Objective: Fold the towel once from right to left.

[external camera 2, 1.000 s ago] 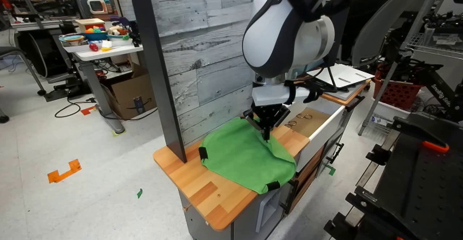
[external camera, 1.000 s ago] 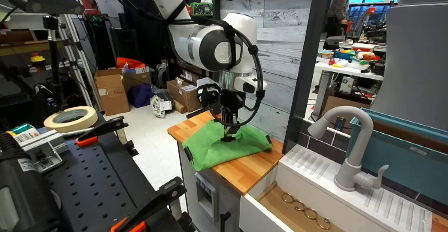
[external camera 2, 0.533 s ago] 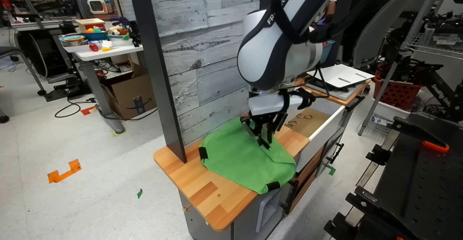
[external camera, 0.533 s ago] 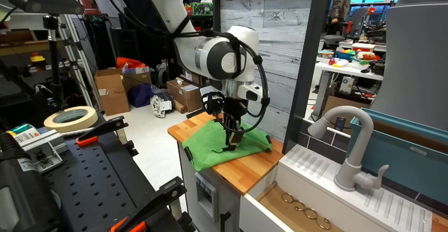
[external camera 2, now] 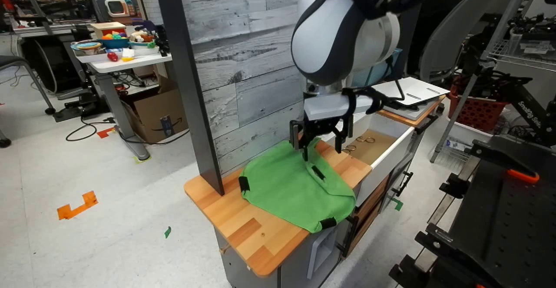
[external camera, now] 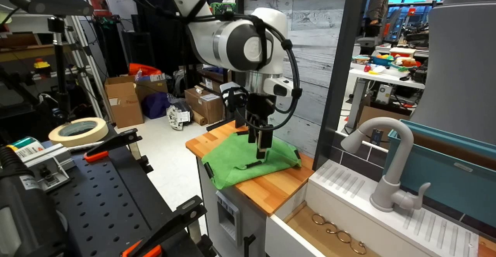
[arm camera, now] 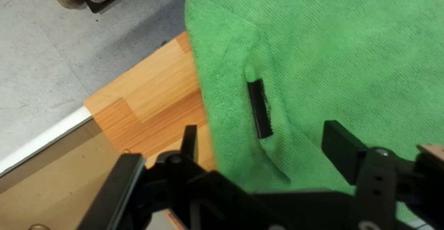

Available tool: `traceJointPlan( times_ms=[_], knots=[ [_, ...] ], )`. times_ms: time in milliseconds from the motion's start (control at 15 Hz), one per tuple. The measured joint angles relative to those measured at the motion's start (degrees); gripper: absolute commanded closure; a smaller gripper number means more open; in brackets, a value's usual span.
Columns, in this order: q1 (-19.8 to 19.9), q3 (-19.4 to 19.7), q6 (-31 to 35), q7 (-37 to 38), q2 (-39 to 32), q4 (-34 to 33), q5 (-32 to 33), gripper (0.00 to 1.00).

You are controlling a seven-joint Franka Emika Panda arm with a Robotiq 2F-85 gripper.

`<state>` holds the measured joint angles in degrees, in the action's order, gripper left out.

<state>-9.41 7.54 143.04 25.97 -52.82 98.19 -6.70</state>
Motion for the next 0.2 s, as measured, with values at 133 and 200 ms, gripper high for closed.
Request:
traceJointPlan(
  times_ms=[133, 200],
  knots=[
    [0.0, 0.8, -1.3, -1.8, 4.7, 5.2, 2.5, 0.00],
    [0.0, 1.0, -1.7, -2.3, 6.5, 7.1, 3.0, 0.00]
  ],
)
